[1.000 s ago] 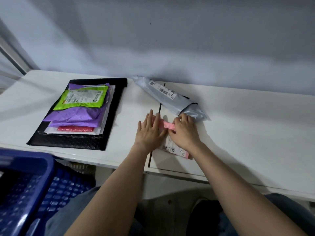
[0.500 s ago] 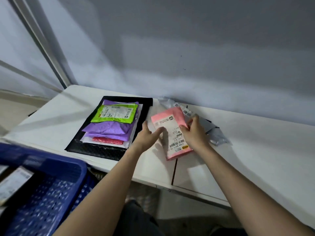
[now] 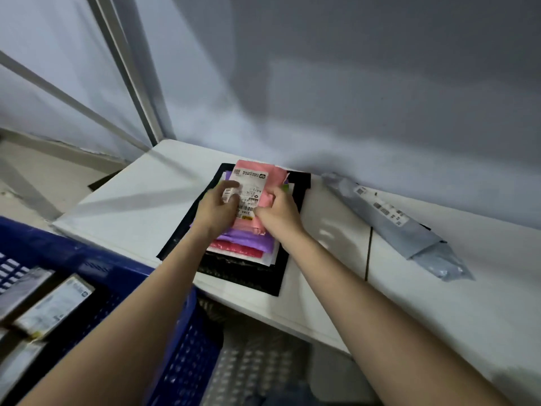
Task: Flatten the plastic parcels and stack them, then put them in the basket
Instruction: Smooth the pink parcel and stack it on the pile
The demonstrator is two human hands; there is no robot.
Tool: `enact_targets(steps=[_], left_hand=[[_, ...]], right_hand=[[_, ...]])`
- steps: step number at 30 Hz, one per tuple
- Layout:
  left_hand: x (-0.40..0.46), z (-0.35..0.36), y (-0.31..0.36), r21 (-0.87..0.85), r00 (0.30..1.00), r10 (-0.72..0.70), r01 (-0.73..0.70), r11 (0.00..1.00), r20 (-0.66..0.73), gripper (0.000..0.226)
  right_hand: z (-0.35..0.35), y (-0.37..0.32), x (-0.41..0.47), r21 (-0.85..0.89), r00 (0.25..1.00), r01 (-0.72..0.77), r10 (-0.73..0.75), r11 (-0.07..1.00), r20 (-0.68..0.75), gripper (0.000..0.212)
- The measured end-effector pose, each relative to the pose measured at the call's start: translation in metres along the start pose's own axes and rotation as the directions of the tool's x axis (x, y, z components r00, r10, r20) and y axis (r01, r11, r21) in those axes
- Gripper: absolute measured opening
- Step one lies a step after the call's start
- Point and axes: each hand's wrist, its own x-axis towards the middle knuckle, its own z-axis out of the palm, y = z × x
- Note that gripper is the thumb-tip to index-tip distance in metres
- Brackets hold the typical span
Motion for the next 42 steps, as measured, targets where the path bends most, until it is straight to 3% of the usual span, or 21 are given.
enact_targets(steps=[6,9,11,18,21,26,31,36,42], left_hand=[[0.024,0.002,-0.032,0.341,0.997,0.007,-0.031,0.939,0.071,0.040],[0.030,0.008,-0.032,0.360,0.971,0.181,-0.226,0.905,0.153,0.049],[0.033,0.014,-0.036,0.402,0.944,0.181,-0.284,0.870,0.276,0.066],[0.040,0.029,-0.055,0.501,0.940,0.125,-0.279,0.819,0.319,0.073],[0.042,0.032,-0.056,0.499,0.941,0.111,-0.267,0.825,0.320,0.073],[0.044,0.034,-0.057,0.518,0.947,0.098,-0.252,0.817,0.306,0.049],[0.047,0.036,-0.061,0.592,0.933,0.037,-0.258,0.764,0.358,0.072],[0.041,0.036,-0.053,0.623,0.941,0.001,-0.225,0.749,0.338,0.052],[0.042,0.035,-0.055,0.636,0.935,0.003,-0.244,0.732,0.354,0.053]], right_hand=[[0.020,0.017,0.015,-0.268,0.999,-0.003,0.016,0.963,0.046,0.037],[0.017,0.022,0.020,-0.511,0.988,0.139,-0.087,0.849,0.125,0.054],[0.022,0.027,0.024,-0.585,0.971,0.220,-0.116,0.781,0.210,0.058],[0.033,0.053,0.036,-0.531,0.933,0.194,0.011,0.825,0.359,0.058],[0.032,0.052,0.037,-0.518,0.936,0.207,-0.014,0.830,0.351,0.057],[0.027,0.043,0.036,-0.553,0.919,0.133,0.107,0.823,0.380,0.057],[0.027,0.043,0.035,-0.573,0.916,0.127,0.127,0.809,0.381,0.057],[0.028,0.044,0.034,-0.570,0.918,0.127,0.121,0.812,0.377,0.057],[0.028,0.046,0.033,-0.544,0.919,0.117,0.117,0.831,0.376,0.058]])
